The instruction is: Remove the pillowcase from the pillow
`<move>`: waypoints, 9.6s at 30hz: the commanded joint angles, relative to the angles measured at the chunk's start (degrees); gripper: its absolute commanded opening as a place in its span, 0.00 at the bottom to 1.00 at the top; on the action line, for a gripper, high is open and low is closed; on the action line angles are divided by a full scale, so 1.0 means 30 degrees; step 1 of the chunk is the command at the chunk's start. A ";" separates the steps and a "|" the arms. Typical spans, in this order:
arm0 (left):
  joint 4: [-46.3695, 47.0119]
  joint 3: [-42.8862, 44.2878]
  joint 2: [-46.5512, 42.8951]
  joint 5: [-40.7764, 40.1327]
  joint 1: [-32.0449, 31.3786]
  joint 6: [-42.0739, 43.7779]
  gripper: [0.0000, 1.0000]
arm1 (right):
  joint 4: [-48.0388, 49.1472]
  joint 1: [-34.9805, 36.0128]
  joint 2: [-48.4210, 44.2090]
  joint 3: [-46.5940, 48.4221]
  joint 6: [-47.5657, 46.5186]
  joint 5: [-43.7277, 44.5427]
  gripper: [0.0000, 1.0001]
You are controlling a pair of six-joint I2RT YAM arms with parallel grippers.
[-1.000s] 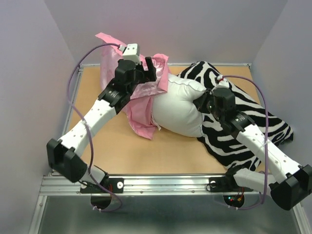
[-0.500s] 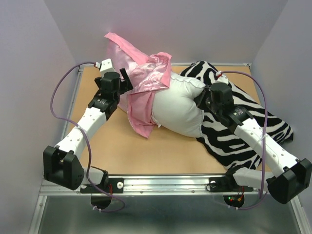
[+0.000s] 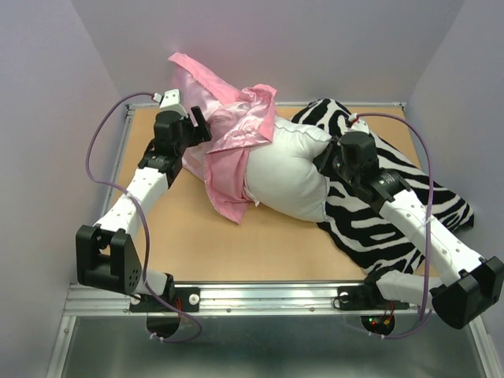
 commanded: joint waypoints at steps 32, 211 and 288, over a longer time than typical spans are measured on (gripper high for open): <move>-0.6641 0.7496 0.1319 -0.8485 0.4888 -0.2596 0.00 | -0.7089 0.0031 -0.1285 1.4549 -0.0569 0.1185 0.01; -1.2972 1.8839 1.3130 -0.4296 -0.1580 0.3526 0.00 | 0.2778 -0.1697 -0.1170 0.2523 -0.5287 -0.5489 1.00; -0.6142 0.3071 0.0499 -1.3320 0.3516 -0.3096 0.00 | -0.8234 -0.1668 0.3697 2.1032 -0.3881 0.2949 0.01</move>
